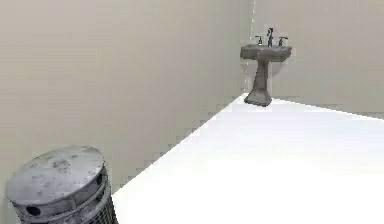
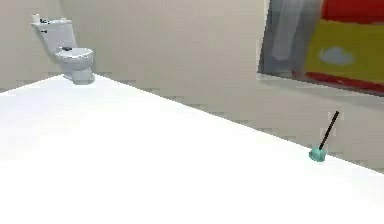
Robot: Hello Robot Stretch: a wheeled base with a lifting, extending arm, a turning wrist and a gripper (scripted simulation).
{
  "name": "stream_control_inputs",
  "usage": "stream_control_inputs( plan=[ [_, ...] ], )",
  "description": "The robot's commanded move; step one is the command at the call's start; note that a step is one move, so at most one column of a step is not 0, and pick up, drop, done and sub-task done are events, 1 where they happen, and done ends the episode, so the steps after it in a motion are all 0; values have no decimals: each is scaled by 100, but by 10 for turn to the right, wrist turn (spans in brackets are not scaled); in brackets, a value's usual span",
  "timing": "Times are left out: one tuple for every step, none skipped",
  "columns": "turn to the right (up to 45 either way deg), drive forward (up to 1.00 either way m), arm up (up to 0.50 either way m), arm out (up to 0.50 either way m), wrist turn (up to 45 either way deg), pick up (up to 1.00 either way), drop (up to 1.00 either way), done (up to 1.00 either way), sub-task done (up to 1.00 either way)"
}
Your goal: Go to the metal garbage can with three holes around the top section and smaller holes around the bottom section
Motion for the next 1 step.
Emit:
stream_control_inputs(
  plan=[
    [-360,0,0,0,0,0,0,0,0]
  ],
)
